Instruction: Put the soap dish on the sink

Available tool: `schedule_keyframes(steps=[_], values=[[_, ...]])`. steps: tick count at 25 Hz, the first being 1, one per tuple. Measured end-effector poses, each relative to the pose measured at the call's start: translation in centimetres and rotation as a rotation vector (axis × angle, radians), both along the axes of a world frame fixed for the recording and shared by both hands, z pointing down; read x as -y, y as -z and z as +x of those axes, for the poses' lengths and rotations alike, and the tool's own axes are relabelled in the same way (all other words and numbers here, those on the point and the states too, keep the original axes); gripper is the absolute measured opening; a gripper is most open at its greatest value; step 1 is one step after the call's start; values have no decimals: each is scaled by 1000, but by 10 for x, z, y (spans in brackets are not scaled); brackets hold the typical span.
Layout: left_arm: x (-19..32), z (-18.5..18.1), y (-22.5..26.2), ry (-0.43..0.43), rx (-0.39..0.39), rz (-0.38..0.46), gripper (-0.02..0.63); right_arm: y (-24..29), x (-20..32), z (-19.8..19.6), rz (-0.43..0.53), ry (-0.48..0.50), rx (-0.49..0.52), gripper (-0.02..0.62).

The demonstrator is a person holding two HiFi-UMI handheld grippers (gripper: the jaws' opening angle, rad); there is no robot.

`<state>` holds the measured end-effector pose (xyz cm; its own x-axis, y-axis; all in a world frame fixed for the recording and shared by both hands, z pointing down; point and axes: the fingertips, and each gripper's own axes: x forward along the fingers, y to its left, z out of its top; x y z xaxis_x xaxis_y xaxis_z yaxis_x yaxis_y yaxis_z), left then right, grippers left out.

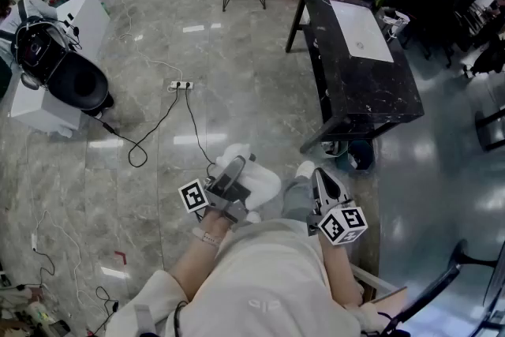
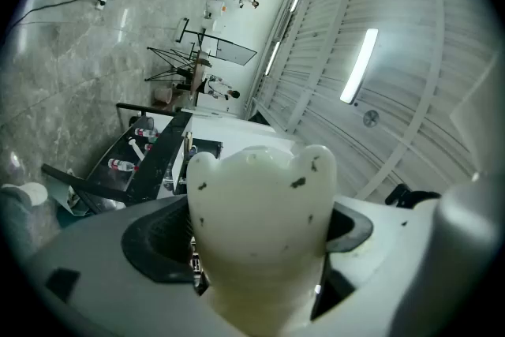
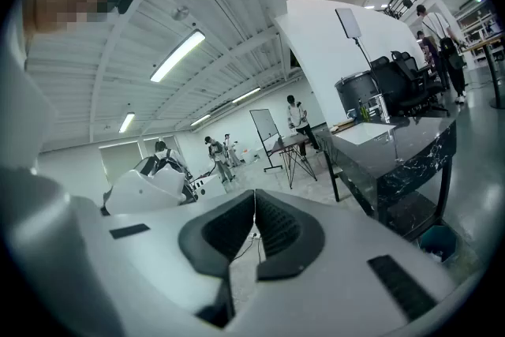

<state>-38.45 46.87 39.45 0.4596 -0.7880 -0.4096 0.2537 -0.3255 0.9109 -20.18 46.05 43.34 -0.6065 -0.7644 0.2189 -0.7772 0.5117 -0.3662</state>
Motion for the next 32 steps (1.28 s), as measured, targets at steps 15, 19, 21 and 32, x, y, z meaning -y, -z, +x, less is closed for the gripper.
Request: schedule_keyframes(steps=[15, 19, 21, 32], values=[[36, -14, -13, 46, -4, -18, 457, -10, 40, -11, -8, 38, -8, 20], [60, 0, -20, 46, 10, -42, 457, -19, 66, 1, -25, 46, 4, 20], [73, 7, -21, 46, 24, -45, 457, -22, 84, 7, -30, 45, 17, 20], [177, 51, -25, 86, 80, -101, 457, -33, 208, 49, -79, 78, 78, 20]])
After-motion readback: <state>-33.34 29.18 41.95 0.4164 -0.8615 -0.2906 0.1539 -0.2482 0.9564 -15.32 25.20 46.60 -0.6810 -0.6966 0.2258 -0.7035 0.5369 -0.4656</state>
